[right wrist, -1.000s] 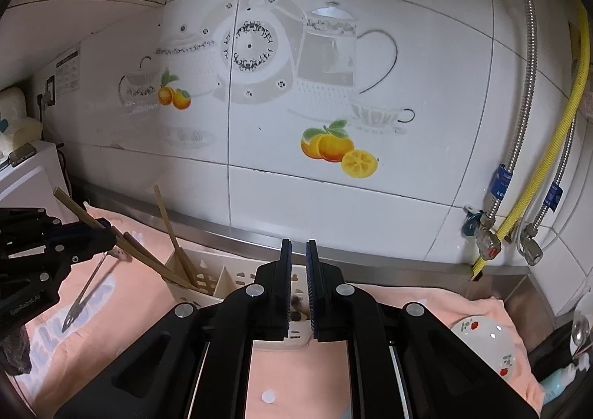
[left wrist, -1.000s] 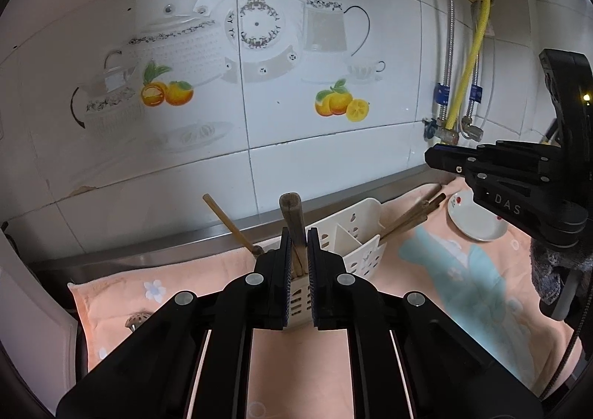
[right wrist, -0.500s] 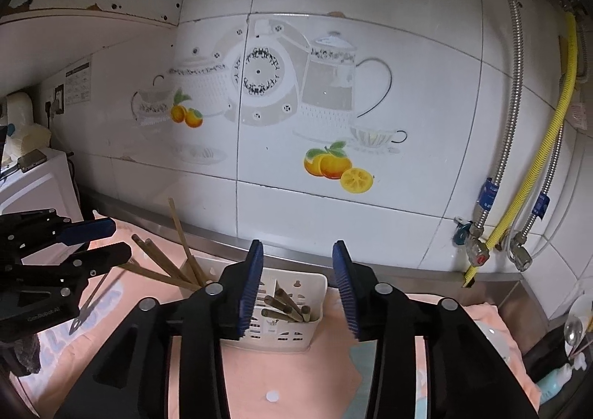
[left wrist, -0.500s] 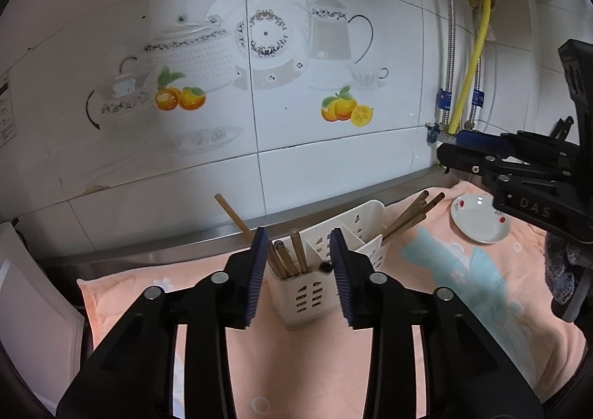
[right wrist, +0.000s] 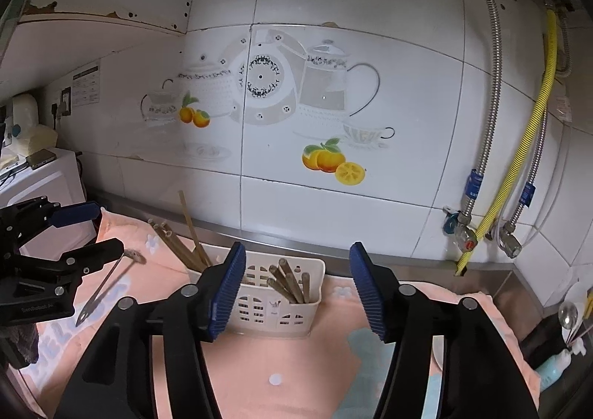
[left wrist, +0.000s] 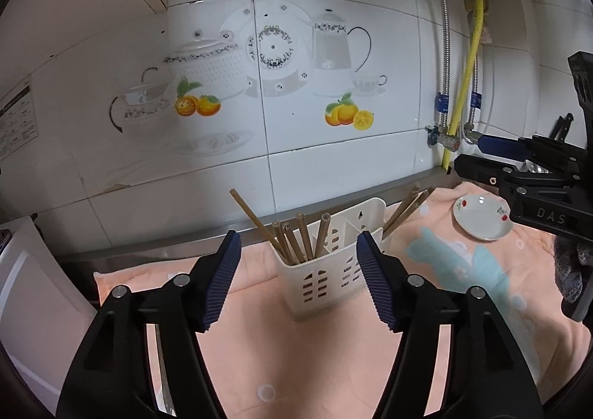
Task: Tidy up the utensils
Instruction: 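Open the left tool and withdraw while the right tool releases and withdraws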
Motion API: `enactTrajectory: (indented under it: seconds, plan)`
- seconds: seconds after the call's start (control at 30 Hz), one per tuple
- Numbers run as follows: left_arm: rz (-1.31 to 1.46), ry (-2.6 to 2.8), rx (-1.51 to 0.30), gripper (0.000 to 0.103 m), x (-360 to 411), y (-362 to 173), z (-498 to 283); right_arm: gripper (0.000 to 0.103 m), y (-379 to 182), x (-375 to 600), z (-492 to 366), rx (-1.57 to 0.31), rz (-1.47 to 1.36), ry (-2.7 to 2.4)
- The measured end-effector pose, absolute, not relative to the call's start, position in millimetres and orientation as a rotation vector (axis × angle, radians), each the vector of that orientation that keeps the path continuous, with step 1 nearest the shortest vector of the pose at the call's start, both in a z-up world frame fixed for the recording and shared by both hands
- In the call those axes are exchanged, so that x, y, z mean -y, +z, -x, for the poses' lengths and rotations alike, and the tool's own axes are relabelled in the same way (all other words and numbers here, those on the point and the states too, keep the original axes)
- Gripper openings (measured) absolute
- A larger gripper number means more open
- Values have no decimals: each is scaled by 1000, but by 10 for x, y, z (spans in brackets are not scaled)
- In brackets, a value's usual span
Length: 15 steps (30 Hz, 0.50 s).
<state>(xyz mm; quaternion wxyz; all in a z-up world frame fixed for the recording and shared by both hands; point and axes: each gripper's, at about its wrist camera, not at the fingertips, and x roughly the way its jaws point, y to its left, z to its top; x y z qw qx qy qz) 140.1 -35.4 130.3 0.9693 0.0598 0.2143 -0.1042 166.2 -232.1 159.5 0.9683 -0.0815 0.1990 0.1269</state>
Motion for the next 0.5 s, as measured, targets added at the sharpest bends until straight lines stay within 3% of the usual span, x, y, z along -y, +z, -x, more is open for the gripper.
enactTrajectory:
  seconds: [0.2,0.5]
  plan:
    - [-120,-199,-417,77,331,1263,-1224,69,1536,2343,-1463,-395,161,259]
    - [-96,-178,-416,84,230,1144,-1019,81,1338,2304,-1218,-398,190,250]
